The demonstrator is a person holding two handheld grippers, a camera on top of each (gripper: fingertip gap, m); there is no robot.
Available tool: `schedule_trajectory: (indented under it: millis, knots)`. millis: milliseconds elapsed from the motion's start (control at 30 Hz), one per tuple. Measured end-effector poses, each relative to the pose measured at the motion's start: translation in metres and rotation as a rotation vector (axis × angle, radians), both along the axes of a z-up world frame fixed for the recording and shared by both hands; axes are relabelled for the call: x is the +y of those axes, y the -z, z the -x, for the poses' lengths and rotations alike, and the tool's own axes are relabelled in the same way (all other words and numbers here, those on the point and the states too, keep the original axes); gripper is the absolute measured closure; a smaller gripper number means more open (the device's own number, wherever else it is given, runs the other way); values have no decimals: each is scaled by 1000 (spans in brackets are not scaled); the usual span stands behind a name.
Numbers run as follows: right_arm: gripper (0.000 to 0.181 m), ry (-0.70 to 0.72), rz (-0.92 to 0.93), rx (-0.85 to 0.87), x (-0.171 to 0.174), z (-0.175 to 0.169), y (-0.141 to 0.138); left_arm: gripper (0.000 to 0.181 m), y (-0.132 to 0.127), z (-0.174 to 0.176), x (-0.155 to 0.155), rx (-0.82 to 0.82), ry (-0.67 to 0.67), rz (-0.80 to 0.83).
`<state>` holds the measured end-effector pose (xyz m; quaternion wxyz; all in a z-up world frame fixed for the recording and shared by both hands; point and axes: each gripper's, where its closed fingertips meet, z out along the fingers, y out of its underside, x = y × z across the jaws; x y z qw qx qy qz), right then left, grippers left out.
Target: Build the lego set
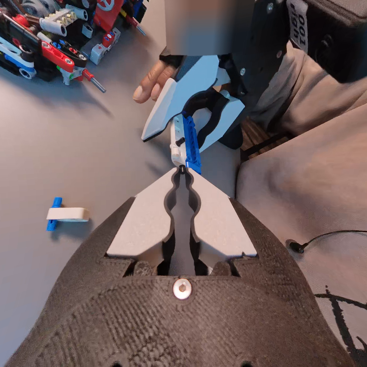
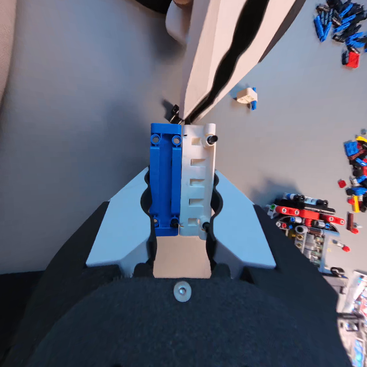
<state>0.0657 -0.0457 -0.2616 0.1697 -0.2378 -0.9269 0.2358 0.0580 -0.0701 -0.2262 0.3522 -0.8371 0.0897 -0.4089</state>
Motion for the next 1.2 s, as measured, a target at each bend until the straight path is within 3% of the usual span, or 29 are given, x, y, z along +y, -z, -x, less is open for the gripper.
schedule_trajectory:
  millis: [67, 200, 267, 400, 500, 833, 1200]
  knots:
    - [124, 24, 4, -7, 7, 4, 2, 162, -1, 17, -5, 129, -22, -47]
    - [124, 83, 35, -16, 17, 12, 3, 147, 12, 93, -8, 553, -146, -123]
    - [124, 93, 44, -27, 18, 19, 5, 135, 21, 94, -8, 518, -106, -97]
    - [124, 86, 37, -83, 15, 28, 9, 139, 42, 93, 0, 546, -21, -63]
    - [123, 83, 16, -113, 16, 29, 9, 158, 44, 89, 5, 567, 13, -58]
    - [123, 86, 50, -212, 16, 30, 12, 158, 21, 63, 18, 744, 1, -372]
    - [121, 78, 14, -224, 16, 27, 13, 158, 31, 60, 14, 778, 27, -354]
